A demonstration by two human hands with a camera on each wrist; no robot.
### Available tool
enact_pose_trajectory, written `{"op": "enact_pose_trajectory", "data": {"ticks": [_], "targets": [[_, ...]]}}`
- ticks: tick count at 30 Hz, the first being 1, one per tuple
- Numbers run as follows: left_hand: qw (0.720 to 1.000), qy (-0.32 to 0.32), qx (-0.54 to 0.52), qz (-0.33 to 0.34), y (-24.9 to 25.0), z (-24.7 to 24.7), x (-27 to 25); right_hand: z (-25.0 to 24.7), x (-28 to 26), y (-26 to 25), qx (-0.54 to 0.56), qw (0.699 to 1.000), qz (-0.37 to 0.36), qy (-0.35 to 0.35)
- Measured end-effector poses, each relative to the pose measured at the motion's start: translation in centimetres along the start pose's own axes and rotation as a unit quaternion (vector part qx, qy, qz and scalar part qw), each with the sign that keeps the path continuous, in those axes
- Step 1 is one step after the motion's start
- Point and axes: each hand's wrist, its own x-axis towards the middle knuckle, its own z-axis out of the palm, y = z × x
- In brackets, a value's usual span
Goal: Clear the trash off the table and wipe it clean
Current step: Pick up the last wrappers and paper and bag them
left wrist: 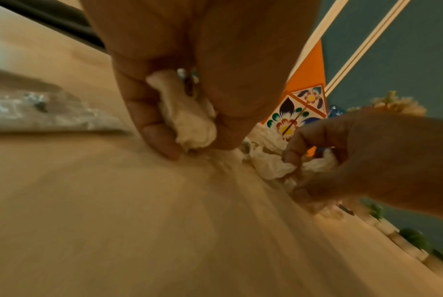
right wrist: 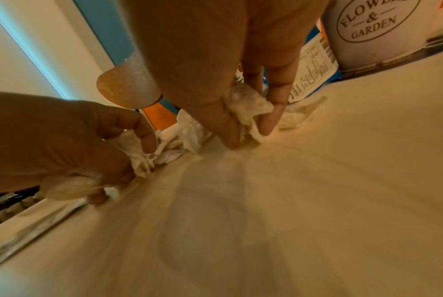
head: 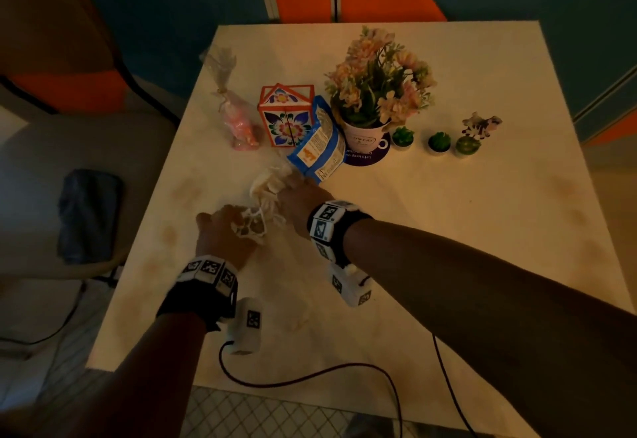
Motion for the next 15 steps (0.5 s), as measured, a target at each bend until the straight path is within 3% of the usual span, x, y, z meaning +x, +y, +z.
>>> {"op": "enact_pose_trajectory", "data": {"ticks": [8,12,15], "targets": [[0.999,0.035,-0.018,-0.018,0.6,-0.5,-0.3,-0.6,-3.6,1.8,0.162,0.986,0.000,0.042],[0.984,0.077,-0.153,-0.038,-0.3,-1.9,-0.4,-0.5,-5.0,4.2,0.257,0.962,0.064,0.068],[0.945,0.100,-0.300,-0.085,-1.0,-3.2,-0.7,-0.8,-6.0,6.3,0.324,0.934,0.108,0.106]]}}
